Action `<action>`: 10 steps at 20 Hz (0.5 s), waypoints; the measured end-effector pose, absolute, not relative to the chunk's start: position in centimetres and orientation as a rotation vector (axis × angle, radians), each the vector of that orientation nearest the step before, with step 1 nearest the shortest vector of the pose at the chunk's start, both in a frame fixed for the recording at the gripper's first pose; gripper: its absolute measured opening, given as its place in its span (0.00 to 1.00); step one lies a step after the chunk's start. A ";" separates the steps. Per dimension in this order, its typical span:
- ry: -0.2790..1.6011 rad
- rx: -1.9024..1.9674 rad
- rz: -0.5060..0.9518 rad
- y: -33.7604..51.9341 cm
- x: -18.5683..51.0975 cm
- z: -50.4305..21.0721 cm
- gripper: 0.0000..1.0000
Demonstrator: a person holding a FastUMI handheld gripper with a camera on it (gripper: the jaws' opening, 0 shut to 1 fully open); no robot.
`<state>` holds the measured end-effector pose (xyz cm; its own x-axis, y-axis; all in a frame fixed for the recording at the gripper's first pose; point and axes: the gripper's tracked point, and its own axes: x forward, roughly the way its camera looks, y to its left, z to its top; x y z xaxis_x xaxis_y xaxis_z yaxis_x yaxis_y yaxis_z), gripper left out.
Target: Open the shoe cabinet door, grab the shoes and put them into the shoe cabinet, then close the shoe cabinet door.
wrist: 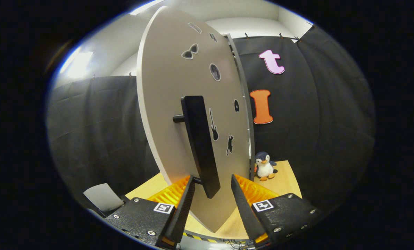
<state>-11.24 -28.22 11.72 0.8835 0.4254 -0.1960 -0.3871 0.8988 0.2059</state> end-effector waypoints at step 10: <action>0.250 0.178 0.498 -22.4 -8.4 12.0 0.84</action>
